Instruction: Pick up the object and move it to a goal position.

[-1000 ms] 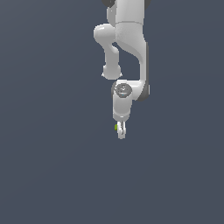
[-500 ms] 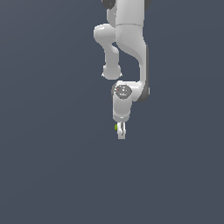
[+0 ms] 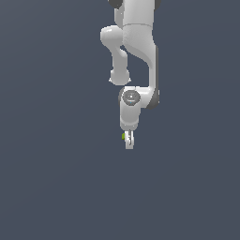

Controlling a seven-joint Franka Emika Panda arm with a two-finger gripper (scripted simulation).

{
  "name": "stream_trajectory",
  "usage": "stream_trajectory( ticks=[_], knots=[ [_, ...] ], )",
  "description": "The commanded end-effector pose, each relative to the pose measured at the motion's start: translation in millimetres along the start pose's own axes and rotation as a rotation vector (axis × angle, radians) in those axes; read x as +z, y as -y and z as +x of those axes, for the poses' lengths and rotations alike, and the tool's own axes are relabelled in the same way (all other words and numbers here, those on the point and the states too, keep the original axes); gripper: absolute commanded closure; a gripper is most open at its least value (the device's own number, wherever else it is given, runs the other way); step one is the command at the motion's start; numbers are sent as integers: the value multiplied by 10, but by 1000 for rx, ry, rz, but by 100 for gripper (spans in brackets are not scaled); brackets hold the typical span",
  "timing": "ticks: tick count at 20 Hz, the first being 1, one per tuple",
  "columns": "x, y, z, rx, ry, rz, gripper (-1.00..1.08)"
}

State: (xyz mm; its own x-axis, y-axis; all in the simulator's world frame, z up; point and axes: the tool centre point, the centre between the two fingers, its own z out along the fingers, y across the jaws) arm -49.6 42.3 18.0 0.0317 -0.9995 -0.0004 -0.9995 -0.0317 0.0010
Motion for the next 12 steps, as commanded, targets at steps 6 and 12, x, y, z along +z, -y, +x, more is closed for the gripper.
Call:
stream_trajectory(
  ticks=[6,12],
  knots=[
    [-311,158,255,1,-1,1,108],
    [-732,376,596,2,-2,1,108]
  ],
)
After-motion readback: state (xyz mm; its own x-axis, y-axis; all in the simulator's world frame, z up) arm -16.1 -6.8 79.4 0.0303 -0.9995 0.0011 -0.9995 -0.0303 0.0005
